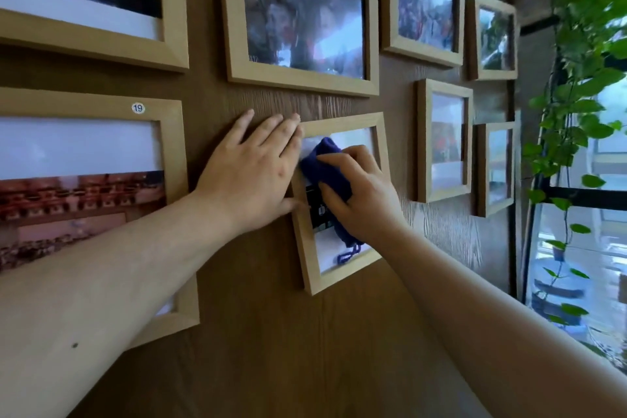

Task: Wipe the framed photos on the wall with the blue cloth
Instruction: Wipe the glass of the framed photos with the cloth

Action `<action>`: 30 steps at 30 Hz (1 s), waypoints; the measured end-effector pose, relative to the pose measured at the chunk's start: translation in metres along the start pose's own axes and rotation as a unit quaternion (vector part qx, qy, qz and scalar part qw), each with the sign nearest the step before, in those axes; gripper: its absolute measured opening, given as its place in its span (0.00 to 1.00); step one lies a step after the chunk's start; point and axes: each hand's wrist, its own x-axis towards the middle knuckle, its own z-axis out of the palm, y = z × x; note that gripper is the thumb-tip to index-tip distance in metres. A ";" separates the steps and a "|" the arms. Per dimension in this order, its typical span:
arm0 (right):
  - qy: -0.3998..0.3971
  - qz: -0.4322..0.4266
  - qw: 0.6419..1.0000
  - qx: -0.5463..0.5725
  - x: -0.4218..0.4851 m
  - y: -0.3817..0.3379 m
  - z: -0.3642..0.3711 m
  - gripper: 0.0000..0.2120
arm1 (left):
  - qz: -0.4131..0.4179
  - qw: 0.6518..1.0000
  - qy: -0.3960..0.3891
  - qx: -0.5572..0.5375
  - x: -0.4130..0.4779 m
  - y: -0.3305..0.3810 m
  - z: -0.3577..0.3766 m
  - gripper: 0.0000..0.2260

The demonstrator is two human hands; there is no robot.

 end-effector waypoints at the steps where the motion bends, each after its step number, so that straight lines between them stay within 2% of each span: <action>1: -0.001 0.002 1.000 -0.011 0.000 0.004 0.000 0.19 | 0.001 1.000 -0.002 -0.002 0.000 0.000 0.000 0.45; 9: 0.071 0.154 0.985 -0.022 -0.002 0.042 -0.008 0.18 | -0.001 1.000 0.011 -0.012 -0.001 0.001 0.004 0.46; 12: 0.062 0.129 0.990 -0.014 -0.004 0.030 -0.002 0.19 | -0.002 1.000 0.013 -0.012 -0.001 0.002 0.003 0.46; 17: -0.013 -0.028 0.999 -0.021 -0.023 0.006 0.009 0.19 | -0.004 1.000 0.016 -0.019 -0.001 0.002 0.003 0.45; 19: -0.031 -0.051 0.997 -0.044 -0.034 0.013 0.010 0.18 | -0.002 1.000 0.015 -0.018 -0.002 0.002 0.002 0.45; 21: -0.027 -0.019 0.997 -0.064 -0.041 0.026 0.007 0.17 | -0.001 1.000 0.013 -0.016 -0.002 0.002 0.002 0.46; 26: 0.002 0.124 0.990 -0.062 -0.046 0.050 -0.002 0.18 | -0.007 1.000 0.011 -0.013 -0.001 0.003 0.001 0.46; 28: 0.000 0.116 0.992 -0.049 -0.046 0.044 -0.001 0.18 | -0.009 1.000 0.008 -0.011 -0.001 0.003 0.001 0.46; 30: -0.018 0.063 0.997 -0.036 -0.049 0.032 0.001 0.17 | -0.009 1.000 0.006 -0.012 -0.001 0.004 0.001 0.46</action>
